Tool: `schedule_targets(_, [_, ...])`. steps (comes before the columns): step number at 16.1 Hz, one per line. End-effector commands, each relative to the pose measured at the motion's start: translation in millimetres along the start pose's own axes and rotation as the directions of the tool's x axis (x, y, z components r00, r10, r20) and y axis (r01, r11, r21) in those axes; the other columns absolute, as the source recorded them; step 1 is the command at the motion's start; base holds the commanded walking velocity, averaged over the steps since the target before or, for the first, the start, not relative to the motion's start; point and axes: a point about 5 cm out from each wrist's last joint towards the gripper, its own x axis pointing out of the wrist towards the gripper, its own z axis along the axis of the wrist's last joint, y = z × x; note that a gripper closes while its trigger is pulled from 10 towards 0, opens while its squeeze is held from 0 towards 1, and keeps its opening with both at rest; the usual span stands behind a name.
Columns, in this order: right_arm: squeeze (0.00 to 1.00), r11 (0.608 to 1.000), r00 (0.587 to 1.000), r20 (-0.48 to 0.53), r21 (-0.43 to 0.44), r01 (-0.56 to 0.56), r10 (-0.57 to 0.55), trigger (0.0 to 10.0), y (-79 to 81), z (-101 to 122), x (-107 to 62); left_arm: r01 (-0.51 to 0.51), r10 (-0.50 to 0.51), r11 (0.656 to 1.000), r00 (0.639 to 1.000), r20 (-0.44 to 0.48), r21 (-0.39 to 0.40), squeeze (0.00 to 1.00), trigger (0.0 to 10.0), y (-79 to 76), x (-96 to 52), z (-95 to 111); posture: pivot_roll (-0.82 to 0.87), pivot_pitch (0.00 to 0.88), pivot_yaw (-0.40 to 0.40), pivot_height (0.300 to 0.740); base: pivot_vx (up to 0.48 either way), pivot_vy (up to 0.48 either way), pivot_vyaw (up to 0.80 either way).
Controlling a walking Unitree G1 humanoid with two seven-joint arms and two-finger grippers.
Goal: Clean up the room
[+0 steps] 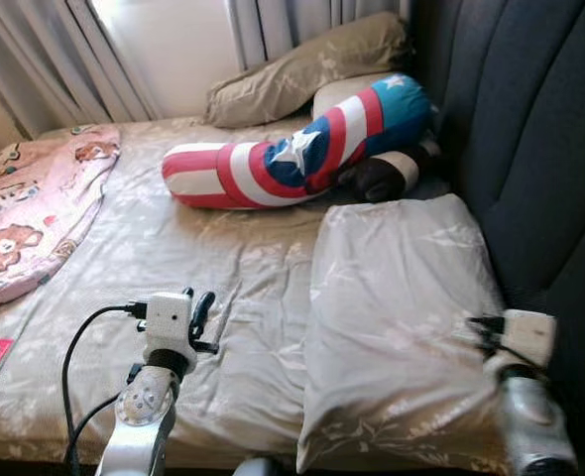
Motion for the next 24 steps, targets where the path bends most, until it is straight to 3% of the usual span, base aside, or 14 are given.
schedule_targets(1, [0.0,0.999,0.999,0.039,0.025,-0.039,0.038,10.0,8.7,3.7,-1.5,-0.026,0.026,1.0,0.999,-0.02,-0.009,0.0,10.0,6.6,-2.3,-6.6,-0.03,0.0,0.103,0.661,0.0,0.0,0.0])
schedule_targets(4, [0.0,0.994,0.994,0.071,0.069,-0.086,0.081,10.0,21.1,3.7,-7.0,-0.047,0.046,0.999,0.997,-0.059,-0.019,0.0,10.0,10.3,-4.2,-18.9,-0.04,0.0,0.103,0.666,0.0,0.0,0.0])
schedule_targets(9, [0.0,0.985,0.991,-0.024,0.111,-0.13,0.133,10.0,30.2,-18.5,-16.7,-0.08,0.071,0.994,0.989,-0.129,-0.071,0.0,10.0,6.8,-5.4,-40.6,-0.06,0.0,0.097,0.716,0.0,0.0,0.0])
schedule_targets(11, [0.0,0.985,0.99,-0.05,0.118,-0.127,0.133,10.0,31.0,-21.8,-15.7,-0.109,0.089,0.989,0.978,-0.187,-0.1,0.0,10.0,8.6,-9.3,-55.7,-0.06,0.0,0.093,0.74,0.0,0.0,0.0])
schedule_targets(16, [0.0,0.988,0.983,-0.143,0.121,-0.094,0.111,10.0,27.9,-35.2,-16.0,-0.138,0.094,0.982,0.95,-0.299,-0.129,0.0,10.0,10.2,-13.8,-81.4,-0.05,0.0,0.076,0.74,0.0,0.0,0.0])
schedule_targets(18, [0.0,0.99,0.931,-0.341,0.084,-0.11,0.133,10.0,31.3,-70.1,-33.3,-0.153,0.067,0.979,0.86,-0.506,-0.132,0.0,10.0,5.9,-32.1,-118.6,-0.05,0.0,0.08,0.74,0.0,0.0,0.0])
schedule_targets(19, [0.0,0.992,0.909,-0.398,0.065,-0.108,0.125,10.0,30.8,-80.4,-40.3,-0.14,0.053,0.984,0.821,-0.568,-0.11,0.0,10.0,4.6,-40.3,-128.5,-0.05,0.0,0.087,0.74,0.0,0.0,0.0])
schedule_targets(24, [0.0,0.994,0.84,-0.533,0.101,-0.051,0.097,10.0,32.3,-112.3,-69.0,-0.121,0.053,0.991,0.711,-0.701,-0.048,0.0,10.0,2.9,-69.0,-153.1,-0.05,0.0,0.107,0.74,0.0,0.0,0.0])
